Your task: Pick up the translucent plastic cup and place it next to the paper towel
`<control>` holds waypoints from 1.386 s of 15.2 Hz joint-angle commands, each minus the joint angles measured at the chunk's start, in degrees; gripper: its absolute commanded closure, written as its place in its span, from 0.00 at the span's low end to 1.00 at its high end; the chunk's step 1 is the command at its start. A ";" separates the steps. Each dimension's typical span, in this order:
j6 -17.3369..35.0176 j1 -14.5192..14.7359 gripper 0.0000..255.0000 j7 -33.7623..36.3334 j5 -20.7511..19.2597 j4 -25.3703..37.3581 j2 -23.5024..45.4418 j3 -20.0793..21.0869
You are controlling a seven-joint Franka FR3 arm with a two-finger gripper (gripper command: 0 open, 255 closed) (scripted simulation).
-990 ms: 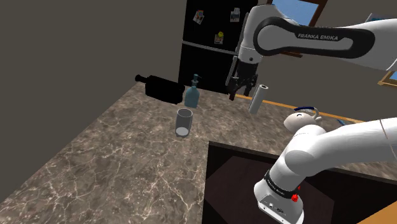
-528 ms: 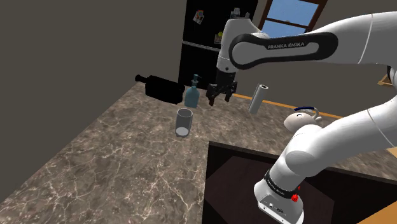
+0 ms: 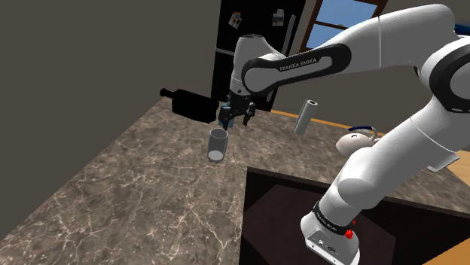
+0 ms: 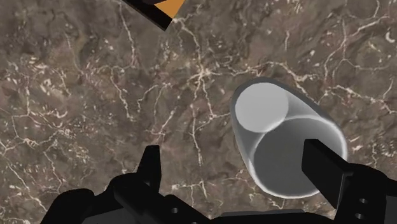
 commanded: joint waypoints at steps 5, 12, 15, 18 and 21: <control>5.78 -0.04 0.00 3.52 -1.82 1.61 6.81 1.46; 9.40 -0.23 0.00 4.00 -2.50 -0.12 8.76 1.48; 9.40 -0.23 0.00 4.00 -2.50 -0.12 8.76 1.48; 9.39 -0.23 1.00 3.99 -2.49 -0.12 8.75 1.48; 9.39 -0.23 1.00 3.99 -2.49 -0.12 8.75 1.48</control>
